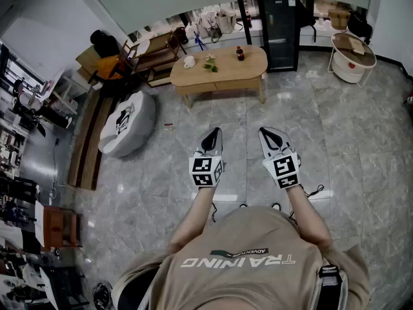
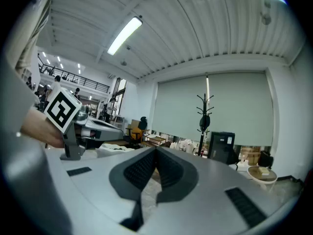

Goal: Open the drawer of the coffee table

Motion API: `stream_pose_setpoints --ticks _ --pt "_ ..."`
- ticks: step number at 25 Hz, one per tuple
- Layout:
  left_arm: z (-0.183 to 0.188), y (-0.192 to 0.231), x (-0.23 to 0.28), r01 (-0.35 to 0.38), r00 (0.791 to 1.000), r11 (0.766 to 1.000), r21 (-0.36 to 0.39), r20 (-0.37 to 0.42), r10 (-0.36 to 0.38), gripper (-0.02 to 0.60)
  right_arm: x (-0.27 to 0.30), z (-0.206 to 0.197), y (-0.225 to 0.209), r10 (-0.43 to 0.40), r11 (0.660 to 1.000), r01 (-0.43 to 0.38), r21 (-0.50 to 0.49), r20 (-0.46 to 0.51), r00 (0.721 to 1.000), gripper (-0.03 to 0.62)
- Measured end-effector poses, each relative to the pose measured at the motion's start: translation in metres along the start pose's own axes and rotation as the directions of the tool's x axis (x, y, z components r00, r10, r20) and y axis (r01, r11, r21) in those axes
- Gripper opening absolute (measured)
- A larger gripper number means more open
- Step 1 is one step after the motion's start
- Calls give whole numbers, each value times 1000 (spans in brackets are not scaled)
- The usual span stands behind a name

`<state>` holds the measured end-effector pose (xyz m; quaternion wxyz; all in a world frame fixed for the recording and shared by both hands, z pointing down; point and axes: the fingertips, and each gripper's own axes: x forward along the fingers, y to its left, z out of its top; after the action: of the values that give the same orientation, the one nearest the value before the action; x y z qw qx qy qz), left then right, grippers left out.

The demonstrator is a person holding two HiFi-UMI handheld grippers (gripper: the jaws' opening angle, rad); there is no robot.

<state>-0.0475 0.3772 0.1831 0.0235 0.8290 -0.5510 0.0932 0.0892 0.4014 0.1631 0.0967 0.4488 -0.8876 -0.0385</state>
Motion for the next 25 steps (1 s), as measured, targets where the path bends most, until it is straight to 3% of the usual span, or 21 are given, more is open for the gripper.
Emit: stream_pose_setpoints --ticks 13,21,25 --pt "-5 -3 22 12 1000 1000 -5 -1 -12 6 12 0 -19 -13 1000 12 22 37 999 5" --pt "-32 -20 31 19 999 999 -39 -47 -21 6 1 -35 -24 20 999 -20 35 -21 1000 5" --pt "-36 -17 38 17 998 1000 -20 -63 -18 6 6 -40 -37 39 999 -38 35 -28 999 5"
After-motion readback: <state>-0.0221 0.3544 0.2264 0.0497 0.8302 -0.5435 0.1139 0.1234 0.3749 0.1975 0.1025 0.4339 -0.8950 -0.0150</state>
